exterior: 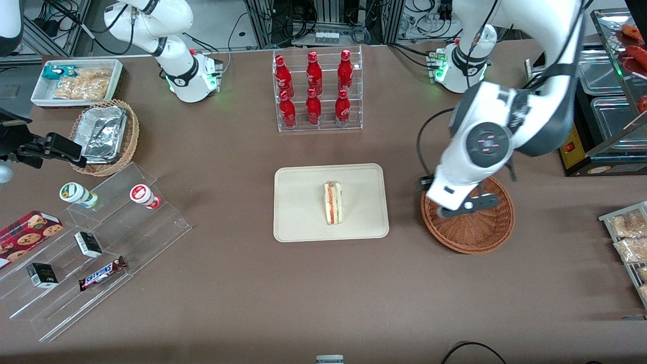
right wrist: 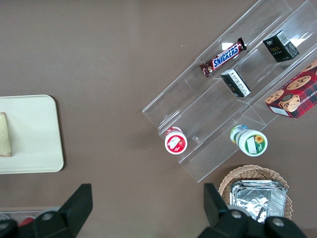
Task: Place sandwich from basket to tray
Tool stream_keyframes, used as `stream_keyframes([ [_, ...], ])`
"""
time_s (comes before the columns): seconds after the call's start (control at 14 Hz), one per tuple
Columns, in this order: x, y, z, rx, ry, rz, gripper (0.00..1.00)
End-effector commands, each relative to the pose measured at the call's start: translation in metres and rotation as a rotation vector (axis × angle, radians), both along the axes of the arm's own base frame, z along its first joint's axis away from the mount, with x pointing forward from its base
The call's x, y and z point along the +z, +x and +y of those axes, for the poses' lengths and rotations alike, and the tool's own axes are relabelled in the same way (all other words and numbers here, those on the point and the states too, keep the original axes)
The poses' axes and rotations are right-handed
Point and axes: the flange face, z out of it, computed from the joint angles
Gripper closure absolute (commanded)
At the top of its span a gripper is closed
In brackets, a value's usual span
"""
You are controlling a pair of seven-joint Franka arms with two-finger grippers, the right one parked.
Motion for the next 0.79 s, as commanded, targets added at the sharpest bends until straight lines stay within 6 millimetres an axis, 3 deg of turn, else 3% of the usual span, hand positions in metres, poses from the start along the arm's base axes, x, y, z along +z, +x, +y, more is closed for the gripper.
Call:
stream_keyframes([
  [0.0, 0.027, -0.027, 0.041, -0.058, -0.021, 0.030, 0.00],
  [0.14, 0.049, -0.035, 0.062, -0.098, -0.033, 0.041, 0.00],
  [0.29, 0.071, -0.040, 0.098, -0.131, -0.053, 0.059, 0.00],
  [0.71, 0.139, -0.047, 0.169, -0.233, -0.155, 0.017, 0.00],
])
